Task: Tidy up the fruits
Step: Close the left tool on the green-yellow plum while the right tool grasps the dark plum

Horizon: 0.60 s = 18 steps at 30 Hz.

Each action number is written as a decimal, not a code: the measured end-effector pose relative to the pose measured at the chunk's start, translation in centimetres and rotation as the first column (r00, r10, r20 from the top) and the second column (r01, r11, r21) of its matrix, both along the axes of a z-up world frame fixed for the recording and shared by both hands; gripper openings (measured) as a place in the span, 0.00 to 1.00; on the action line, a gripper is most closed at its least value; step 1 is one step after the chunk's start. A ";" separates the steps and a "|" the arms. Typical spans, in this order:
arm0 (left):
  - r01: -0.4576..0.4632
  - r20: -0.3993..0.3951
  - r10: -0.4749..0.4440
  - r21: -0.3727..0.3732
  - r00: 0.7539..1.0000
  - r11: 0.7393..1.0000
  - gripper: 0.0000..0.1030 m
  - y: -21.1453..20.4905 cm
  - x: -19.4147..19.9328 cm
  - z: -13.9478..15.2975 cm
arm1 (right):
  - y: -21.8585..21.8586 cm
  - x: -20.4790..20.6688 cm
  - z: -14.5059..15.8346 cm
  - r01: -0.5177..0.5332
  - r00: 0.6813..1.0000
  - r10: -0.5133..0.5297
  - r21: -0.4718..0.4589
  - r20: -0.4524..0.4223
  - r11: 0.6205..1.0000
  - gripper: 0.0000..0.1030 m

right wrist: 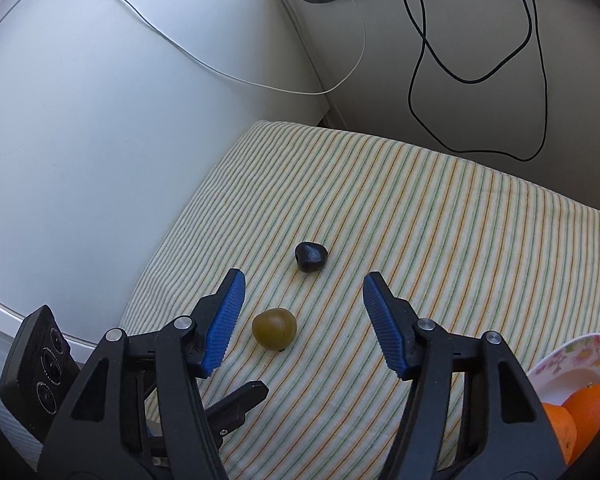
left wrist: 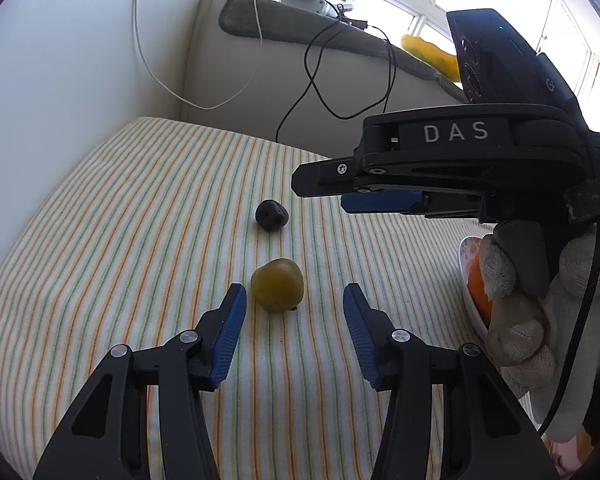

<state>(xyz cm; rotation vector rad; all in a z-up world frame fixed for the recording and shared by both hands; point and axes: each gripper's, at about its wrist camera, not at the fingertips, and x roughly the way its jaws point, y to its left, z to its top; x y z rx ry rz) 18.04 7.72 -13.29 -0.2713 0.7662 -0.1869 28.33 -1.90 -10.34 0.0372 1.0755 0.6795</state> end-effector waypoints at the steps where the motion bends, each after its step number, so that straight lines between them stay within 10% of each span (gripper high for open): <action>1: 0.001 -0.003 -0.001 0.002 1.000 1.000 0.44 0.0 0.2 -0.1 | 0.3 0.4 -0.4 0.003 1.000 -0.003 -0.001 -0.013 1.000 0.57; 18: 0.015 -0.045 -0.015 0.013 0.999 1.000 0.41 -0.1 2.2 -1.2 | 3.8 4.0 -4.1 0.002 0.997 -0.005 -0.048 -0.073 0.999 0.37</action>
